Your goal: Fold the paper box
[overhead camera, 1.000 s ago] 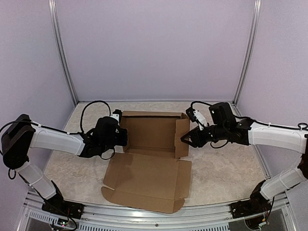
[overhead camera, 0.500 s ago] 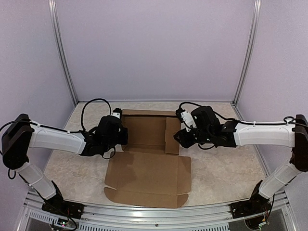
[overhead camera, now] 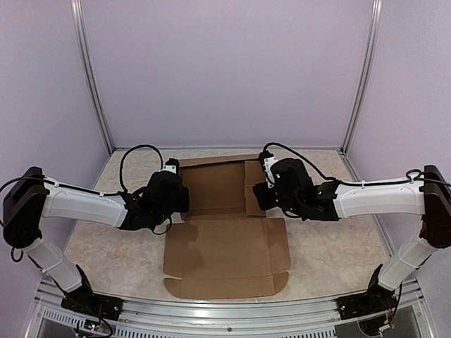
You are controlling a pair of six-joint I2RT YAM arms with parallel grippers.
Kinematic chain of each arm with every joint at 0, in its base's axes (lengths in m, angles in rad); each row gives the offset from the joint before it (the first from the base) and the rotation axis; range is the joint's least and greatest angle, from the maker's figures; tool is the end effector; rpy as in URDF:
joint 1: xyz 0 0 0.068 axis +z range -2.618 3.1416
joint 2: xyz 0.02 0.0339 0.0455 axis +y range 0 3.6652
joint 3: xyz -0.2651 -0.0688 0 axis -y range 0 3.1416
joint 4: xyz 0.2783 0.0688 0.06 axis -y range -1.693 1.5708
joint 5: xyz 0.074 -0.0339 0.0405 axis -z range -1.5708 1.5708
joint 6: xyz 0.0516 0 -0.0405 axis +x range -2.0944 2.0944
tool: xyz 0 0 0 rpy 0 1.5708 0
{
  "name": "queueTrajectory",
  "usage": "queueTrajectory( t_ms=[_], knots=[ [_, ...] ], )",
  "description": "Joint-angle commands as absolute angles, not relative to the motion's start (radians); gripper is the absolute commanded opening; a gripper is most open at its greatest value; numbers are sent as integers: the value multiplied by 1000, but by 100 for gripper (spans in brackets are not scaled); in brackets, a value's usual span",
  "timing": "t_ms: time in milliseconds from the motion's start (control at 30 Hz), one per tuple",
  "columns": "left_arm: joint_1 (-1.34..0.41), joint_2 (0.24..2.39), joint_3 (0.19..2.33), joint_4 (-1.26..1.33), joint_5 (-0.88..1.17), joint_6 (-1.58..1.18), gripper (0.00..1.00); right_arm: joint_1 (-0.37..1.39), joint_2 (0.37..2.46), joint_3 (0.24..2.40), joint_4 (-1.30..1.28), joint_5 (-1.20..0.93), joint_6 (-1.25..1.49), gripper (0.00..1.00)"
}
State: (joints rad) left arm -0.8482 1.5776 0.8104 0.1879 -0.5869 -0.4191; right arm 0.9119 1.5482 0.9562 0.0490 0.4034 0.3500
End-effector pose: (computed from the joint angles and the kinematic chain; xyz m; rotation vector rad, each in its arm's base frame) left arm 0.2606 -0.2524 0.1646 0.1076 2.0448 -0.1550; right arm 0.2501 0.2900 0.2103 -0.3445 2.0558 0.3476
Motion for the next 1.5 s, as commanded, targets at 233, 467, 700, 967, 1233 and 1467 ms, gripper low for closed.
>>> queueTrajectory(
  t_ms=[233,467,700,967,1233,1467],
  knots=[
    [-883,1565,817,195,-532,-436,0,922,1604,919,291,535,381,47],
    [-895,1544,806,188,-528,-439,0,922,1626,904,353,551,367,50],
    [-897,1528,794,183,-527,-446,0,923,1630,877,399,578,346,54],
    [-901,1503,788,177,-525,-457,0,923,1607,834,452,568,329,56],
    [-901,1502,798,163,-548,-471,0,923,1538,807,420,507,345,64],
    [-900,1520,815,155,-559,-504,0,922,1492,783,353,427,387,70]
  ],
)
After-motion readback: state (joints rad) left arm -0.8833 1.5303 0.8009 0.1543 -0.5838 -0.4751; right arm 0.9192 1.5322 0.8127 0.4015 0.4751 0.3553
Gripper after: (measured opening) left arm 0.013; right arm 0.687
